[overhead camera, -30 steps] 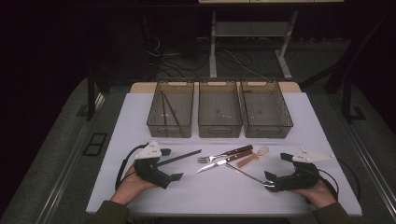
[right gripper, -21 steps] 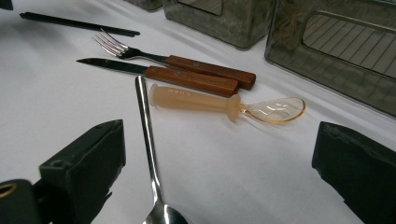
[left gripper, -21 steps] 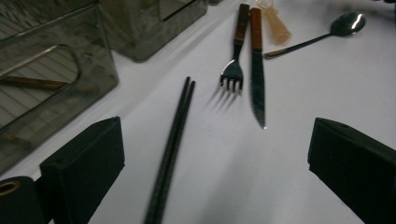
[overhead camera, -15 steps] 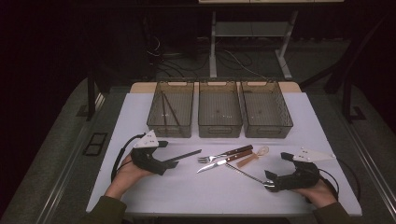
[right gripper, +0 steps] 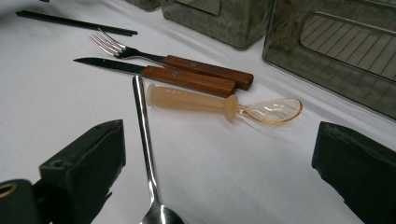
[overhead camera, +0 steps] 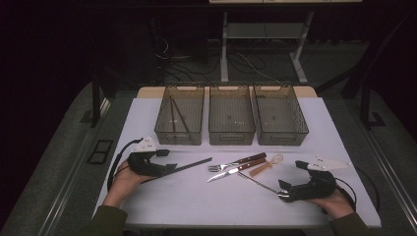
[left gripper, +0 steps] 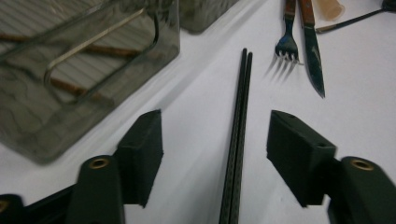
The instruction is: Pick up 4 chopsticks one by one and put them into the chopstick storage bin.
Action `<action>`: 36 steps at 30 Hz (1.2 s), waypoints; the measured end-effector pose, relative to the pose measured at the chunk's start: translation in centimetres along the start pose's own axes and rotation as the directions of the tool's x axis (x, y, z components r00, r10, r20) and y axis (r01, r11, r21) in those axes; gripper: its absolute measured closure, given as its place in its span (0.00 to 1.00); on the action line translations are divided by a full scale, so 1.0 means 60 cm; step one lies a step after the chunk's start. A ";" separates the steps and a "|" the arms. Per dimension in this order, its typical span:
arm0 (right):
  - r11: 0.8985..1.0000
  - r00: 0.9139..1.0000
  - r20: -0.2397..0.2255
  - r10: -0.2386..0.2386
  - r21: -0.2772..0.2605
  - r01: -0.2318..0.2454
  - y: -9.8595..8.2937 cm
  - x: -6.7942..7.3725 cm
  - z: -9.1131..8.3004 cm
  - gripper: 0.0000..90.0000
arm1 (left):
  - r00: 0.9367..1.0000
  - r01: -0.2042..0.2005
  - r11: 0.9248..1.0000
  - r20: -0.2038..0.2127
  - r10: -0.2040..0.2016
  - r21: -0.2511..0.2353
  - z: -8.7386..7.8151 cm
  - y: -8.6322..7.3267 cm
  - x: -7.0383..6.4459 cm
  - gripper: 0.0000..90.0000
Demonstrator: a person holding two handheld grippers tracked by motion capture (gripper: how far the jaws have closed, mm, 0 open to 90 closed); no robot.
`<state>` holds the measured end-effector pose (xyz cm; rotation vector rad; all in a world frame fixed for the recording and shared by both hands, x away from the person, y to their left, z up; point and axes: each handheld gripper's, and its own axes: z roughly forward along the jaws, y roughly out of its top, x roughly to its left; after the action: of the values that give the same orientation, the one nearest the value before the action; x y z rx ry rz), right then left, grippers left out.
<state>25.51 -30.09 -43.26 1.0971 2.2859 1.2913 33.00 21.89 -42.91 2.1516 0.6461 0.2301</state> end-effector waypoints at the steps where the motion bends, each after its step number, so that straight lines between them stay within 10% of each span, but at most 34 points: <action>1: 1.000 1.000 -0.001 0.001 0.001 -0.001 0.000 0.000 0.000 0.03 | 1.000 0.006 1.000 -0.001 -0.006 -0.002 -0.001 -0.003 0.001 0.47; 17: 1.000 1.000 0.000 -0.009 0.010 0.009 0.000 0.000 0.001 0.03 | 0.996 0.041 0.996 0.076 -0.046 0.074 0.001 -0.022 0.013 0.82; 36: 1.000 1.000 -0.002 -0.005 0.012 0.005 0.000 0.000 0.003 0.03 | 0.995 -0.004 0.994 0.100 -0.007 0.108 0.012 -0.022 0.008 0.90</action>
<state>25.60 -30.00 -43.35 1.0935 2.2994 1.2789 33.20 22.29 -44.39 2.2501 0.6143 0.0872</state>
